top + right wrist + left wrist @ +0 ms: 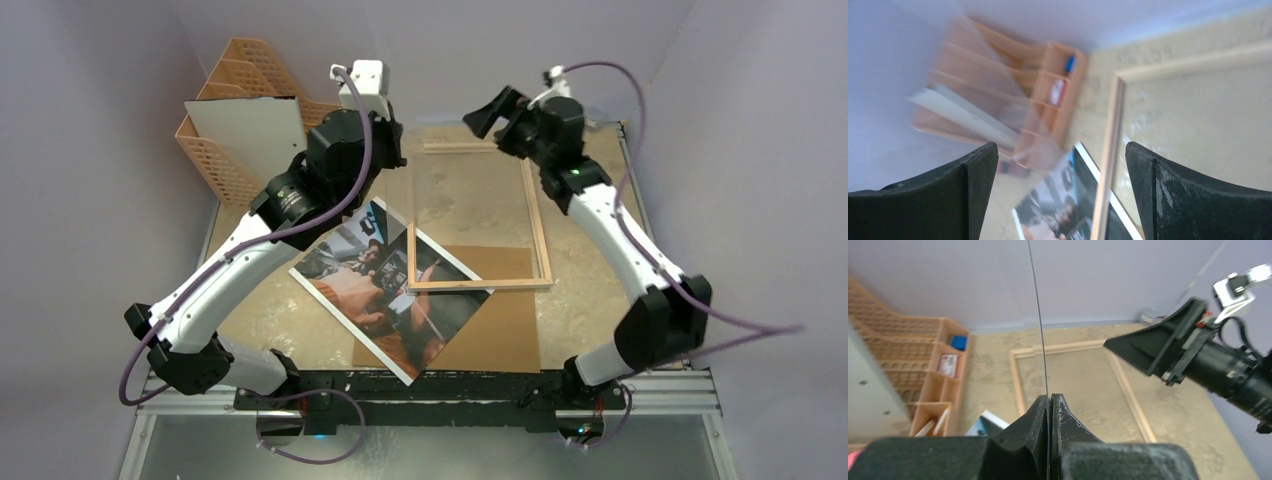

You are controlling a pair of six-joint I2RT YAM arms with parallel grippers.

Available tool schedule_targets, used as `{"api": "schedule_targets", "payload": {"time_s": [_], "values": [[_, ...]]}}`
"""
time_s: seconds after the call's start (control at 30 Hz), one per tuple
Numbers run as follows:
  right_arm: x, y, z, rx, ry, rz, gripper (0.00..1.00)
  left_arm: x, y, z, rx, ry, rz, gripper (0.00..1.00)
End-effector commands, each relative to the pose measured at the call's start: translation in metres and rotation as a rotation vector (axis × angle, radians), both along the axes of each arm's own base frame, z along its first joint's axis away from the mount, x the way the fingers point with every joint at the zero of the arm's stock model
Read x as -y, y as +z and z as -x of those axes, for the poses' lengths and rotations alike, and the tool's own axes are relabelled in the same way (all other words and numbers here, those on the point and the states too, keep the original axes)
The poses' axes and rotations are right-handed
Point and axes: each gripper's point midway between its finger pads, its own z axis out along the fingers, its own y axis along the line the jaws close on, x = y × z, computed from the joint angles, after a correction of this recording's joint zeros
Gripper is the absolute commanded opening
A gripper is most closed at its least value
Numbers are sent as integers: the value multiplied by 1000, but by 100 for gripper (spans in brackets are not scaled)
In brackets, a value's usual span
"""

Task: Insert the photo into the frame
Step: Adjust the photo frame at the center of the board, then place the photo frame item in the photo frame.

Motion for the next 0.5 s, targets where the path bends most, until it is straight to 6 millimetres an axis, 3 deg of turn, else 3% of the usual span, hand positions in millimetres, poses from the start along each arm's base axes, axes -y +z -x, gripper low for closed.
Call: {"api": "schedule_targets", "payload": {"time_s": [0.0, 0.07, 0.17, 0.37, 0.47], "values": [[30, 120, 22, 365, 26, -216, 99, 27, 83, 19, 204, -229, 140, 0], [52, 142, 30, 438, 16, -323, 99, 31, 100, 26, 247, -288, 140, 0], [63, 157, 40, 508, 112, -424, 99, 39, 122, 41, 314, -398, 108, 0], [52, 188, 80, 688, 334, -422, 99, 60, 146, 76, 406, -642, 34, 0], [49, 201, 102, 778, 399, -387, 99, 60, 160, 95, 455, -720, 47, 0]]}}
